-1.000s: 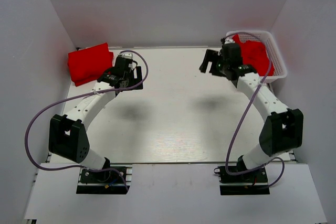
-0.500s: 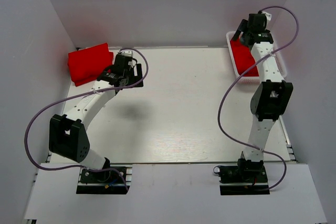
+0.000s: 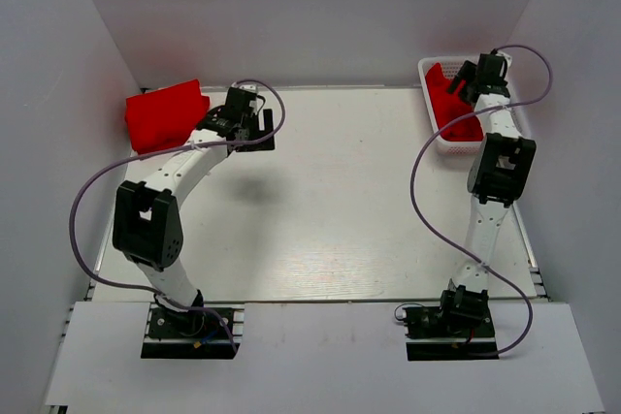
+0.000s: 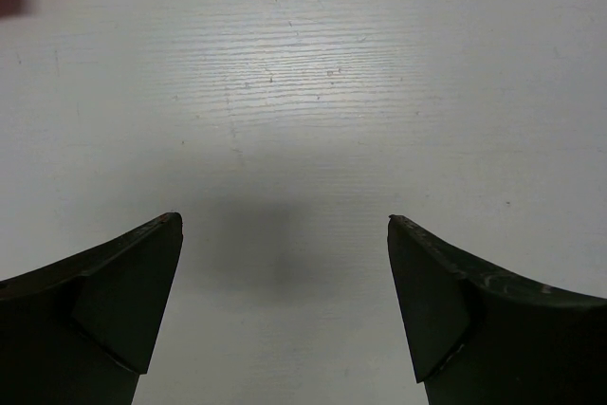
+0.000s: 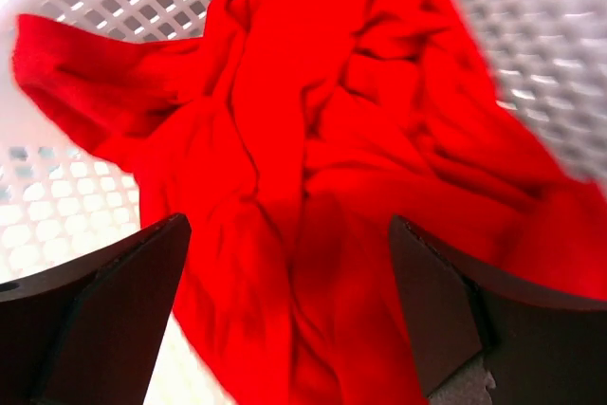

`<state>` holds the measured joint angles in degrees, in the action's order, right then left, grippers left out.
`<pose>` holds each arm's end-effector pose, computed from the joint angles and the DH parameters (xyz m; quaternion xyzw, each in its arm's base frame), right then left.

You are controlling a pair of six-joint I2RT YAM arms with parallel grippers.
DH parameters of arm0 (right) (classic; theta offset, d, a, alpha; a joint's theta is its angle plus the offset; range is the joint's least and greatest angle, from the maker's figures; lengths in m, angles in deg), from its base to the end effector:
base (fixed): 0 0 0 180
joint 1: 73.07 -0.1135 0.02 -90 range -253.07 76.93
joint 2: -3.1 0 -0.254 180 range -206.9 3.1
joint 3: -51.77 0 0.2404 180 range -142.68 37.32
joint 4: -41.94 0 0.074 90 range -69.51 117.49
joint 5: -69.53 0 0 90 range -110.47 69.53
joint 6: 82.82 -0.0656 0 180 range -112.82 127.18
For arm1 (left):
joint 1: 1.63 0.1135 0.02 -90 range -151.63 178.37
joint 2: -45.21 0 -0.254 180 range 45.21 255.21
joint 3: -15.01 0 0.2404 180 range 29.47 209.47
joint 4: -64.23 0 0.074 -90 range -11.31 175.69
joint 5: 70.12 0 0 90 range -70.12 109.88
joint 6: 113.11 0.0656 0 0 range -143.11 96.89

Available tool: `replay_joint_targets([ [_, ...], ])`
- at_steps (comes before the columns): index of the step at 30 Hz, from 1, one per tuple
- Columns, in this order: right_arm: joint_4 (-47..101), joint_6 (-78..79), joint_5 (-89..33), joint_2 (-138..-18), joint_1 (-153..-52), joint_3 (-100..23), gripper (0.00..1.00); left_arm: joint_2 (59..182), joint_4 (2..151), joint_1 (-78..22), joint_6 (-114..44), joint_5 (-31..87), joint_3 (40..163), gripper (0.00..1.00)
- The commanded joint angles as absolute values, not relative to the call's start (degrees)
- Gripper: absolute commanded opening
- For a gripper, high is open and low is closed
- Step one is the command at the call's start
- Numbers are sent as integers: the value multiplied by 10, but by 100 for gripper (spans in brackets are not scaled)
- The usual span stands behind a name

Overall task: Fold and stack the t-shirts
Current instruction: Grab crumpled tshirt from bin with the right arm

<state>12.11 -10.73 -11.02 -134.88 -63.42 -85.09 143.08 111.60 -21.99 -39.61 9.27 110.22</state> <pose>0.5582 -0.1058 0.2075 0.2460 0.8326 -0.0361 0.4950 0.3641 -0.1222 0.2478 -0.0001 0.9363 -0.0252 0.3503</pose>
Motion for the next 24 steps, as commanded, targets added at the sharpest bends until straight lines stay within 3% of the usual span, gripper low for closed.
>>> replay_joint_targets([
  [1,189,-150,-164,-1391,-622,-903,90,1436,1126,-218,-392,107,1133,99],
  [13,285,-226,-227,-1475,-617,-936,89,1476,1157,-218,-392,107,1169,99],
  [18,316,-233,-243,-1487,-618,-941,55,1494,1174,-218,-392,107,1181,99],
  [21,319,-238,-244,-1492,-616,-946,55,1494,1179,-218,-392,107,1187,99],
  [22,320,-244,-243,-1490,-615,-947,36,1494,1179,-218,-392,107,1192,99],
  [24,326,-241,-243,-1487,-616,-943,23,1494,1184,-218,-392,101,1192,99],
])
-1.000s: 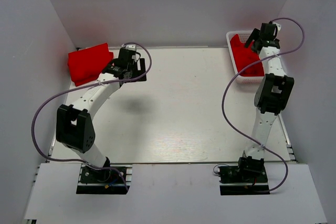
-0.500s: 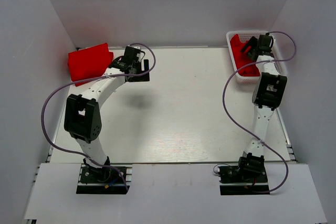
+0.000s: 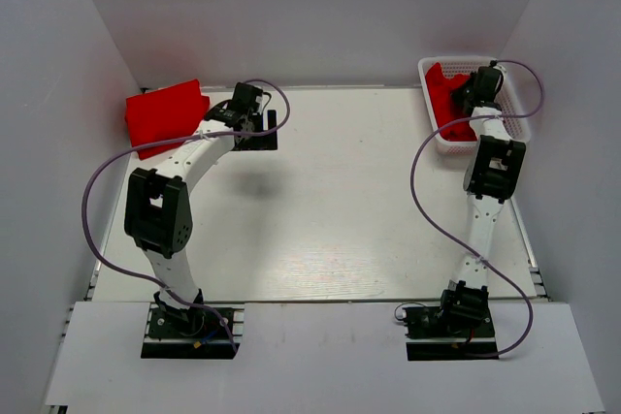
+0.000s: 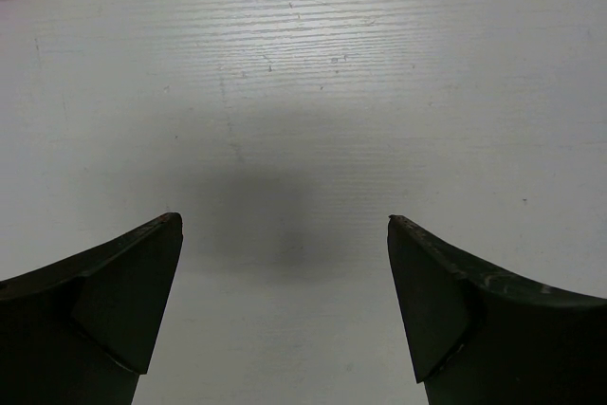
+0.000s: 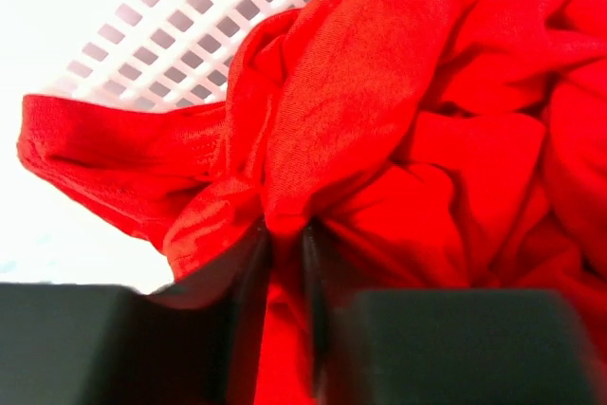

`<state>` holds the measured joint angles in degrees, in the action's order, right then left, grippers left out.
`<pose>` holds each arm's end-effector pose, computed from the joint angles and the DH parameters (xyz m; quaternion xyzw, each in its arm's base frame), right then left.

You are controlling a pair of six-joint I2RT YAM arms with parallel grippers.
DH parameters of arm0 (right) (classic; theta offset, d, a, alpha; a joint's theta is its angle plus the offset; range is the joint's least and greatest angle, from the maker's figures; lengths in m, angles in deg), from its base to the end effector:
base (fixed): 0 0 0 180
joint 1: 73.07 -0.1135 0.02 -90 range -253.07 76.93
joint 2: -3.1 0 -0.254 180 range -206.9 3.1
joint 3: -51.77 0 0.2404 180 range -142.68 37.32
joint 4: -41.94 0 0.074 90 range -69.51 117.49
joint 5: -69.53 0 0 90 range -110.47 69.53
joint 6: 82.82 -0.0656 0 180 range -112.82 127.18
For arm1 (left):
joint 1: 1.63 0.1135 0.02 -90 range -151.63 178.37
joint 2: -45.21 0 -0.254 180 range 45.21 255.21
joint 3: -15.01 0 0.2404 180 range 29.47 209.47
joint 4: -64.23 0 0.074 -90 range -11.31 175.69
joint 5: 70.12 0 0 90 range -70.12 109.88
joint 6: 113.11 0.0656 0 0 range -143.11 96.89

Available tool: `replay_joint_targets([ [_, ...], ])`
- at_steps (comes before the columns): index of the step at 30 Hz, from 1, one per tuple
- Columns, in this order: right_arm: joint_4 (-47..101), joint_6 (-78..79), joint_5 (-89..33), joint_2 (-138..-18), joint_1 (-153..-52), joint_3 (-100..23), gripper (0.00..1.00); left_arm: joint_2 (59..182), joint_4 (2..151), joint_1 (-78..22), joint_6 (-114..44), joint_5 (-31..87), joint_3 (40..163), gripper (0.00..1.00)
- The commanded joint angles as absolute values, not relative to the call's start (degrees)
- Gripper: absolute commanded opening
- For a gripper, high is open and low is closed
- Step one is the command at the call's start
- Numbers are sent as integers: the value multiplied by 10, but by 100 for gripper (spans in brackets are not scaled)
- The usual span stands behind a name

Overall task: Fold and stack the t-shirts
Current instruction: Grab crumpled tshirt from bin with the right arm, then move the tshirt to the center of the board

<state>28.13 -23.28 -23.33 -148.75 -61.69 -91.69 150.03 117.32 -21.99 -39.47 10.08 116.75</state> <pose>0.5996 -0.1173 0.1455 0.2833 0.7800 0.1128 0.5464 0.3810 -0.1295 0.2310 0.0084 0.9535 -0.0137 0.3009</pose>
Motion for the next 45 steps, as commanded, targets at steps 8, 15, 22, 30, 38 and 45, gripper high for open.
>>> replay_joint_targets([
  [8,338,-216,-239,-1426,-615,-919,0,1451,1172,-218,-392,95,1163,99],
  [15,308,-156,-234,-1328,-613,-878,0,1407,1154,-218,-392,100,1130,99],
  [22,283,-119,-228,-1192,-614,-850,0,1350,1130,-213,-381,109,1092,99],
  [30,197,-59,-299,-1053,-625,-926,0,1281,1112,-213,-374,115,1051,99],
  [38,162,-57,-414,-955,-663,-946,0,1228,1107,-213,-379,108,1019,99],
  [45,291,-177,-606,-927,-708,-953,0,1204,1119,-213,-385,86,1002,99],
])
